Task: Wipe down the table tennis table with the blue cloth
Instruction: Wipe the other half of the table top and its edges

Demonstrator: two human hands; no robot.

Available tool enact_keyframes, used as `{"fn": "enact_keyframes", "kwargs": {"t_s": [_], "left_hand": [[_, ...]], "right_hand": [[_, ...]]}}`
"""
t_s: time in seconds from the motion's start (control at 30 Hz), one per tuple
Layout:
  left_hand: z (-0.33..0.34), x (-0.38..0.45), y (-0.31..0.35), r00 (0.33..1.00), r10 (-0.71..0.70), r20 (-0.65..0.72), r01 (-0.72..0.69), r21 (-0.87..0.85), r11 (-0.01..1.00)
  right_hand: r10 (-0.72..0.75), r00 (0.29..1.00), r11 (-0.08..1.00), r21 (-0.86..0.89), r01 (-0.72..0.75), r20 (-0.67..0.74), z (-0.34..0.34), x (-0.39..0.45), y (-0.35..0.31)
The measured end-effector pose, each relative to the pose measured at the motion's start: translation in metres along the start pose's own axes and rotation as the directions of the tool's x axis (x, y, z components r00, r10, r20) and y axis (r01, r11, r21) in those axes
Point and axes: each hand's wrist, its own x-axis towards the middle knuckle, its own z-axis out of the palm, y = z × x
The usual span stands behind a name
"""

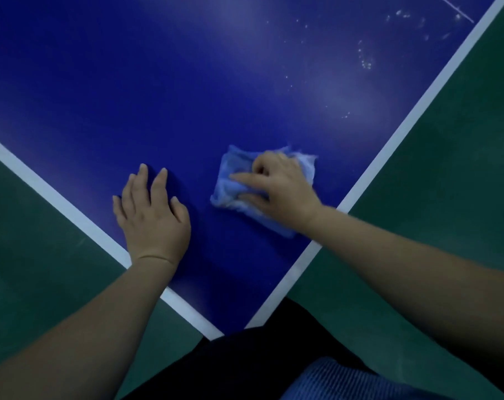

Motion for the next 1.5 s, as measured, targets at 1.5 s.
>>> {"fn": "enact_keyframes", "kwargs": {"t_s": [1.5], "left_hand": [[-0.002,-0.001,0.000,0.998,0.046,-0.046,-0.046,-0.005,0.999]], "right_hand": [[0.250,0.943,0.962,-0.055,-0.268,-0.220,0.025,-0.093,-0.072]]}}
